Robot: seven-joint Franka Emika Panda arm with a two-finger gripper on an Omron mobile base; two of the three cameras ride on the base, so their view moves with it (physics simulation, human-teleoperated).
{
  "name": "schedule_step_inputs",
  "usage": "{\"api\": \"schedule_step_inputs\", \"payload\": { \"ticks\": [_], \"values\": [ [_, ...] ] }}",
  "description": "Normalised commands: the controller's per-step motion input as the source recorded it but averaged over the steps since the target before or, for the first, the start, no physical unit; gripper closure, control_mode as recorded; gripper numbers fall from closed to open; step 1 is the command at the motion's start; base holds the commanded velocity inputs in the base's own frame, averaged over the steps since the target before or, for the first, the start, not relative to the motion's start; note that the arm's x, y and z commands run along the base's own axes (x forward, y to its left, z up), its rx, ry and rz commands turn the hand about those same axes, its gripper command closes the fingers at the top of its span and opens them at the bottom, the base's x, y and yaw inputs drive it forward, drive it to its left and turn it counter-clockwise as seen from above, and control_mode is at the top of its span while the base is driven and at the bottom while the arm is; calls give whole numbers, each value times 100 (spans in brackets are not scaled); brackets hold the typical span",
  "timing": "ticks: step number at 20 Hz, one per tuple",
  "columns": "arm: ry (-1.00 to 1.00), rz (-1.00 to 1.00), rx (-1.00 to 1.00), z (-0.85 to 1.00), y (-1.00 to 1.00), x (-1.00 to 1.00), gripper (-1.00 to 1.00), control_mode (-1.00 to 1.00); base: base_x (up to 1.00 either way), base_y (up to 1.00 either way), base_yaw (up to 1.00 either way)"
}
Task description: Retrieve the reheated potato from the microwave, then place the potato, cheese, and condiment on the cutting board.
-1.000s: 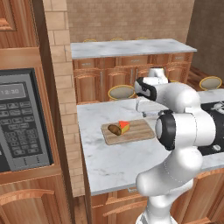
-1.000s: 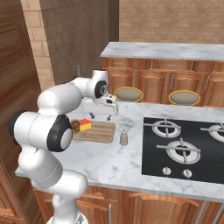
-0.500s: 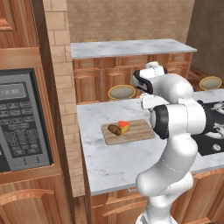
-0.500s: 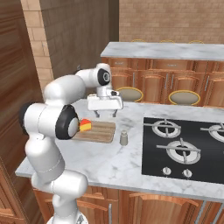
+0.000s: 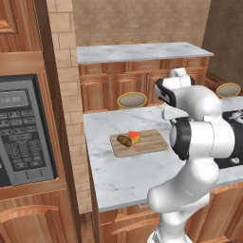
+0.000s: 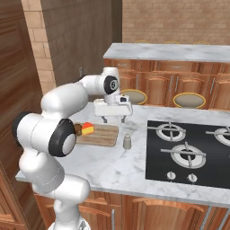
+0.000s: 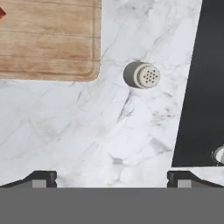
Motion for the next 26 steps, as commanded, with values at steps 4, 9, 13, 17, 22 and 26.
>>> {"api": "schedule_step_inputs", "payload": {
  "ticks": [4,9,13,17,22,26],
  "values": [
    [-38,0,1,-12,-15,-11,-100,-100,0,0,0],
    [-12,0,0,-5,-12,7,-100,-100,0,0,0],
    [-2,0,0,0,-9,9,-100,-100,0,0,0],
    [0,0,0,0,-12,16,-100,-100,0,0,0],
    [0,0,0,0,-14,18,-100,-100,0,0,0],
    [0,0,0,0,-9,19,-100,-100,0,0,0]
  ]
}}
